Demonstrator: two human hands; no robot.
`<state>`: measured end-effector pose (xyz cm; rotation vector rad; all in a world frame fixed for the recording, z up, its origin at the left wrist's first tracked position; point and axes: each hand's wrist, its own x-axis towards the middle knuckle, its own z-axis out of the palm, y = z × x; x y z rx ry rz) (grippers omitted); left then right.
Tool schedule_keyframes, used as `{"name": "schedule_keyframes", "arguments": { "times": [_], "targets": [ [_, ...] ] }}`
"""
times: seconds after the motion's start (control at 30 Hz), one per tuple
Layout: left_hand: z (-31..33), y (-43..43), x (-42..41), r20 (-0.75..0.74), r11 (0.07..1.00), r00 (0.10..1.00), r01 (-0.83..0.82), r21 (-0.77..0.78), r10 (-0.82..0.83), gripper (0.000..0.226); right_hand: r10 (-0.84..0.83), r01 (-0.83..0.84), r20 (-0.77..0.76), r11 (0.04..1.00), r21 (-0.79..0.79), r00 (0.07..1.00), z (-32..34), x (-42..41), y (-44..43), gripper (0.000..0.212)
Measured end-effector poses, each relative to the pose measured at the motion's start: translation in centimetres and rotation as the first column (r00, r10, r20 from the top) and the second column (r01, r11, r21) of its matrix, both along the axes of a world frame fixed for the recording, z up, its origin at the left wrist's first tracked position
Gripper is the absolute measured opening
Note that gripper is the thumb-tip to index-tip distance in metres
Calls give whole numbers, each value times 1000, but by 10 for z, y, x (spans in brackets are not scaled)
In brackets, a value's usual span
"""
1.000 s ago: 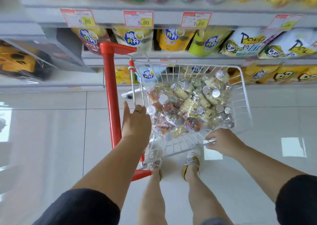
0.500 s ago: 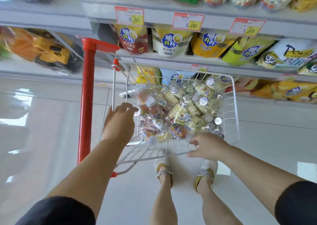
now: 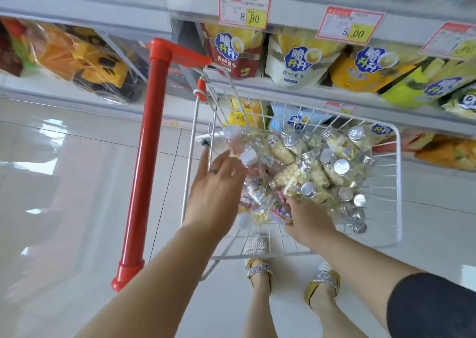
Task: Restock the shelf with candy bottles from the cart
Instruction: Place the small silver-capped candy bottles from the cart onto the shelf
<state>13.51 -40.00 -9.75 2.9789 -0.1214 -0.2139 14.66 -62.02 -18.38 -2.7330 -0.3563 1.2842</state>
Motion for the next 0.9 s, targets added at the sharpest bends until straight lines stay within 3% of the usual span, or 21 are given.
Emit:
{"name": "schedule_keyframes", "arguments": {
  "times": [0.03, 0.1, 0.2, 0.3, 0.4, 0.57, 0.77, 0.9],
  "targets": [
    [-1, -7, 8, 17, 997, 1000, 17, -72, -16, 52, -39, 42, -61, 998, 52, 997, 4, 2, -2, 42],
    [-4, -20, 30, -88, 983, 995, -58, -173, 43, 51, -109, 132, -162, 982, 139, 981, 16, 7, -7, 47],
    [-33, -27, 61, -460, 969, 873, -228, -97, 159, 60, -219, 276, -204, 905, 322, 954, 42, 13, -20, 38],
    [-65, -30, 74, -548, 978, 819, -210, -4, 173, 60, -349, 443, -286, 793, 417, 893, 65, 18, -38, 40],
    [-79, -27, 79, -527, 968, 817, -245, 49, 233, 50, -444, 579, -378, 684, 443, 813, 74, 24, -55, 42],
    [-51, -28, 77, -515, 940, 820, -334, -75, 251, 44, -508, 733, -529, 483, 478, 680, 99, 34, -75, 45],
    [77, -39, 68, -375, 750, 890, -430, -503, 259, 36, -500, 727, -538, 353, 589, 678, 193, 53, -90, 55],
    [175, -41, 84, -311, 721, 930, -351, -598, 195, 36, -504, 709, -538, 246, 661, 676, 275, 69, -98, 57]
  ]
}}
